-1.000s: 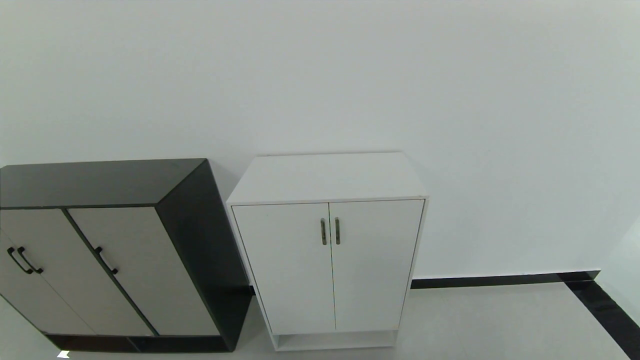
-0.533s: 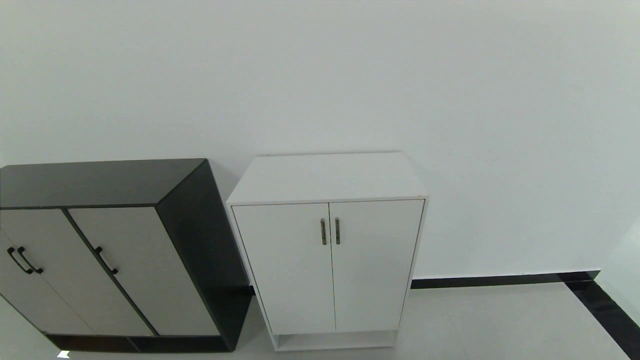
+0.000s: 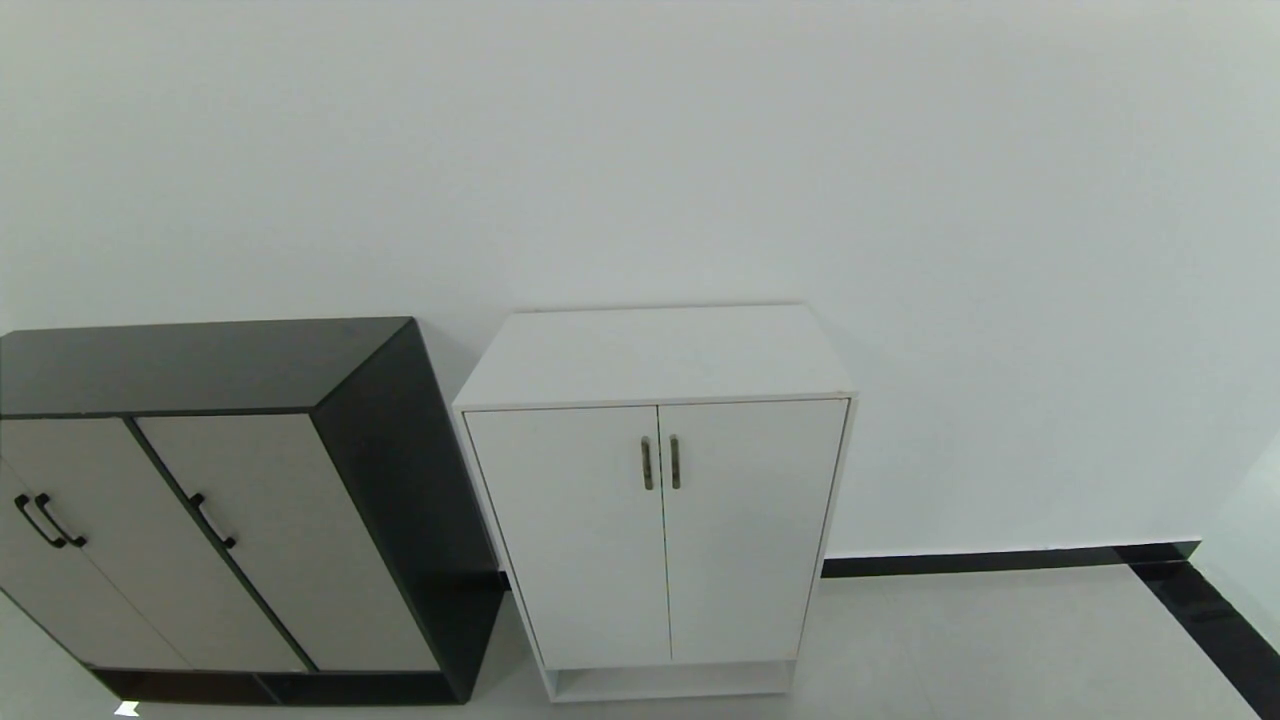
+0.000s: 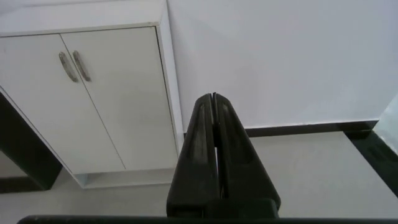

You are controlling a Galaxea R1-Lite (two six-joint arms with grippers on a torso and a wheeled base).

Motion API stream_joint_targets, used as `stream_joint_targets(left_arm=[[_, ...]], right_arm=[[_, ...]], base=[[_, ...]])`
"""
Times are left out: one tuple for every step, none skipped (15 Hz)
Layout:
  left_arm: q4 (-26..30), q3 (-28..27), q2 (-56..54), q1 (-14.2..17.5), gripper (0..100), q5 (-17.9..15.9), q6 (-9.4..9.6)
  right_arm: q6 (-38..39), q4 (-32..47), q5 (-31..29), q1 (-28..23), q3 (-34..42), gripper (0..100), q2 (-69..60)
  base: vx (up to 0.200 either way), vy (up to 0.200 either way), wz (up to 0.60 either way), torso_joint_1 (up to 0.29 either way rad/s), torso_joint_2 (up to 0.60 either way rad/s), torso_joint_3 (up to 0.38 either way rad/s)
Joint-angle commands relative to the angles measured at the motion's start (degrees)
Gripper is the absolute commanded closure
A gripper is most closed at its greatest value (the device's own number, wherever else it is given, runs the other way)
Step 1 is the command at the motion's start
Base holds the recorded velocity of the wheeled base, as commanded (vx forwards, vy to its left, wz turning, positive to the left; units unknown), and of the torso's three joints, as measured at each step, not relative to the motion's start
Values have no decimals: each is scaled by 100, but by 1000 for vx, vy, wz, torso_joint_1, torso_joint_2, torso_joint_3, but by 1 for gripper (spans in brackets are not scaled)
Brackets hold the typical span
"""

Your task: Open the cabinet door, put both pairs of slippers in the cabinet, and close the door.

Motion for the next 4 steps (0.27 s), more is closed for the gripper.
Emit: stream_joint_targets(left_arm=[[-1,0,-1,7,100,-6,-2],[-1,0,-1,7,100,3,-2],[-1,0,-1,7,100,3,-2],[-1,0,-1,7,100,3,-2]], right_arm=[[0,-4,1,-2,2,100,13],[0,5,1,7,2,100,13],[-27,5,1,7,2,100,13],[-27,5,1,-2,2,100,13]], base=[[0,0,0,0,0,0],[0,0,0,0,0,0],[0,0,0,0,0,0],[0,0,0,0,0,0]])
